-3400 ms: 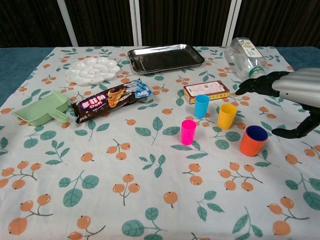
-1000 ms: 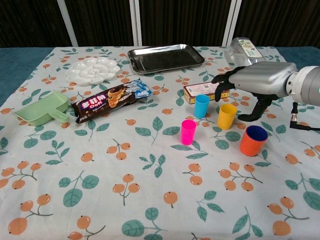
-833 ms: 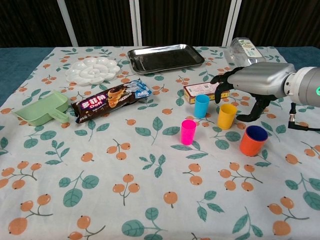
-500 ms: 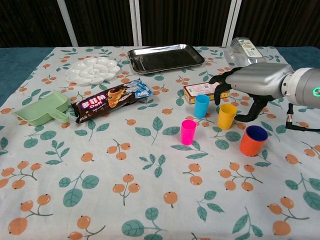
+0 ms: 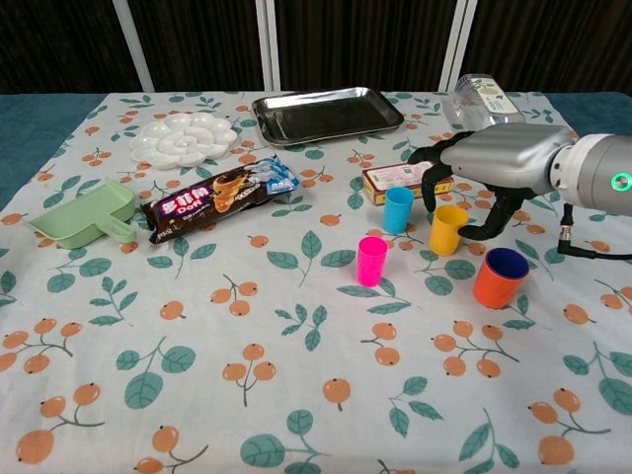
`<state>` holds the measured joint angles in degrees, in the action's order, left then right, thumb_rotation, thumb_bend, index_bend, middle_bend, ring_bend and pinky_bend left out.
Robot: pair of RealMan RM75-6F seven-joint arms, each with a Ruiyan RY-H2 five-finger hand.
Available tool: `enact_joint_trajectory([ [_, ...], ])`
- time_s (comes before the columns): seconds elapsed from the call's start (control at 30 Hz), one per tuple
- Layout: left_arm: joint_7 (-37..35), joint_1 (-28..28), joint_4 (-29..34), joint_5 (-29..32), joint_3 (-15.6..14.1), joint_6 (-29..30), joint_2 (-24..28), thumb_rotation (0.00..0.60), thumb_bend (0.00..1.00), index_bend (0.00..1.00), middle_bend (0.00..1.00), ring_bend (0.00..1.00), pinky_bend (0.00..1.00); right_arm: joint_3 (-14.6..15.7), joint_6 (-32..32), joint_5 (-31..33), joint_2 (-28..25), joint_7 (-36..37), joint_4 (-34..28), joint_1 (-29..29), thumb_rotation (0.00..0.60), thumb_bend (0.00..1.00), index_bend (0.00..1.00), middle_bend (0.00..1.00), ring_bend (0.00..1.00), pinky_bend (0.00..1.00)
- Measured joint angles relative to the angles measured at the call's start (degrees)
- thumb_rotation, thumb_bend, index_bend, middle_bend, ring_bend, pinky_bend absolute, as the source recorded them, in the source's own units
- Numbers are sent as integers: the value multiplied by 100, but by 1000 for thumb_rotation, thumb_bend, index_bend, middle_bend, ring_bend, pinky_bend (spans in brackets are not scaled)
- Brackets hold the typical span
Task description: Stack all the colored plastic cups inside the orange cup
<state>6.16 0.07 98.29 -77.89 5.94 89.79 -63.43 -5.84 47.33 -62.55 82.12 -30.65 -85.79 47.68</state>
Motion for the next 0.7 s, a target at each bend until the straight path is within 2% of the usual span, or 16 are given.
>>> enact_joint_trajectory([
  [0.7,9,6,15,18,6,5,9,600,189,92,78,5,0,40,11,88,9,-31,4,40,600,438,437,0,33,36],
])
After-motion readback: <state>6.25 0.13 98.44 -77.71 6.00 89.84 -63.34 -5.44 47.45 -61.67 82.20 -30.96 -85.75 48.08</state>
